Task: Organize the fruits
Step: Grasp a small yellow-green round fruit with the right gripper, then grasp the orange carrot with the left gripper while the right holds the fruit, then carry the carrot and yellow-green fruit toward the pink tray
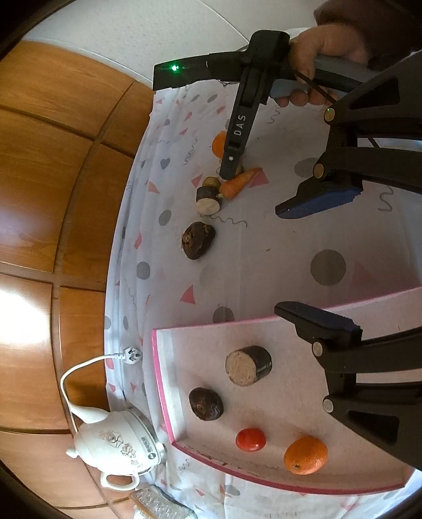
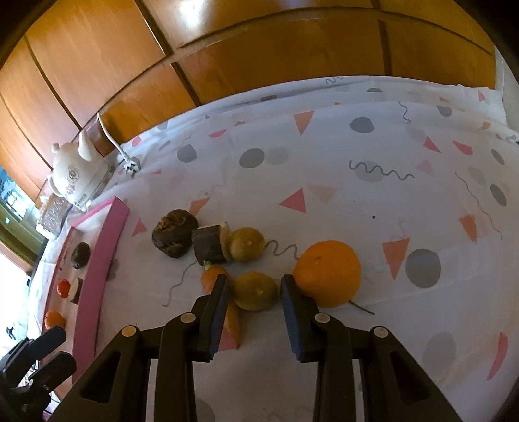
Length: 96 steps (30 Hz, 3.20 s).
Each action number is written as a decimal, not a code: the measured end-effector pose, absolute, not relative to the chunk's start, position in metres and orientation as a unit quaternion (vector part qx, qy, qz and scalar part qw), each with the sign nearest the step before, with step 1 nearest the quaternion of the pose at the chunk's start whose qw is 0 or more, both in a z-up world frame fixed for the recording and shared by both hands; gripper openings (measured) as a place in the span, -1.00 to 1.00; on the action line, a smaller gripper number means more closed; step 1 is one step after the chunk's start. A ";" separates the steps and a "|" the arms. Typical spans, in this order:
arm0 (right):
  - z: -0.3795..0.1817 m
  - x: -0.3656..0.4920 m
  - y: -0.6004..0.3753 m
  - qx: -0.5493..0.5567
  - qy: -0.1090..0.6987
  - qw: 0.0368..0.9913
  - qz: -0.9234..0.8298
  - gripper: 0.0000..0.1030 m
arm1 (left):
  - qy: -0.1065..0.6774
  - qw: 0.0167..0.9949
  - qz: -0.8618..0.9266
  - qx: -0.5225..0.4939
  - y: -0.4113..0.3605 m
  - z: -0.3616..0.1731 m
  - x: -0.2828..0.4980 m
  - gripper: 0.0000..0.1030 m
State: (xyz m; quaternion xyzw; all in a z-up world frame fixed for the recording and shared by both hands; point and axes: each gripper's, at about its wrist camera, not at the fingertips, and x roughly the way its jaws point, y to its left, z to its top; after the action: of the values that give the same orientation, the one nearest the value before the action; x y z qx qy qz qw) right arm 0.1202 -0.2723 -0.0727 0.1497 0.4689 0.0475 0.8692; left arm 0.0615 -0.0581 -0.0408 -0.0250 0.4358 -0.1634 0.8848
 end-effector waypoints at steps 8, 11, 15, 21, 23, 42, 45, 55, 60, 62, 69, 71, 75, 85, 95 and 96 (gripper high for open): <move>-0.076 0.125 -0.279 0.172 0.479 0.857 0.077 -0.40 | 0.444 0.878 -0.177 -0.025 -0.073 -0.044 0.067 0.05; -0.077 0.124 -0.281 0.182 0.480 0.853 0.089 -0.44 | 0.449 0.875 -0.180 -0.026 -0.077 -0.046 0.069 0.05; -0.075 0.120 -0.281 0.173 0.483 0.854 0.086 -0.44 | 0.454 0.872 -0.181 -0.026 -0.081 -0.049 0.076 0.05; -0.072 0.103 -0.290 0.158 0.484 0.857 0.076 -0.44 | 0.471 0.862 -0.187 -0.035 -0.094 -0.058 0.092 0.03; -0.073 0.097 -0.294 0.157 0.489 0.855 0.078 -0.44 | 0.474 0.858 -0.193 -0.038 -0.101 -0.060 0.097 -0.05; -0.072 0.078 -0.297 0.096 0.475 0.873 0.054 -0.43 | 0.513 0.832 -0.204 -0.044 -0.172 -0.083 0.147 -0.38; -0.072 0.078 -0.298 0.100 0.474 0.873 0.054 -0.43 | 0.508 0.837 -0.199 -0.037 -0.177 -0.086 0.150 -0.41; -0.076 0.078 -0.296 0.099 0.480 0.870 0.057 -0.46 | 0.481 0.843 -0.236 -0.041 -0.144 -0.073 0.118 -0.51; -0.076 0.078 -0.291 0.084 0.476 0.874 0.053 -0.46 | 0.491 0.835 -0.246 -0.041 -0.132 -0.076 0.102 -0.51; -0.077 0.078 -0.290 0.083 0.476 0.874 0.051 -0.46 | 0.497 0.832 -0.243 -0.051 -0.130 -0.077 0.102 -0.51; -0.077 0.077 -0.286 0.068 0.476 0.876 0.042 -0.47 | 0.522 0.819 -0.223 -0.083 -0.125 -0.084 0.110 -0.42; -0.077 0.076 -0.286 0.068 0.475 0.876 0.041 -0.47 | 0.522 0.819 -0.222 -0.087 -0.125 -0.085 0.111 -0.37; -0.078 0.076 -0.286 0.069 0.473 0.877 0.042 -0.47 | 0.515 0.823 -0.225 -0.081 -0.130 -0.085 0.111 -0.24; -0.077 0.073 -0.287 0.067 0.468 0.880 0.043 -0.46 | 0.492 0.842 -0.214 -0.055 -0.142 -0.085 0.124 -0.51; -0.077 0.072 -0.286 0.064 0.465 0.882 0.044 -0.47 | 0.515 0.827 -0.205 -0.091 -0.142 -0.087 0.140 -0.39; -0.077 0.072 -0.286 0.064 0.465 0.882 0.044 -0.47 | 0.516 0.828 -0.203 -0.085 -0.145 -0.086 0.141 -0.39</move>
State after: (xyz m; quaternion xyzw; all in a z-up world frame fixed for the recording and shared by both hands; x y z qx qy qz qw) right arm 0.0725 -0.2862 -0.0771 0.0639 0.4653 0.0443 0.8817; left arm 0.1406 -0.1450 -0.0862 -0.0852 0.5163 -0.2028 0.8277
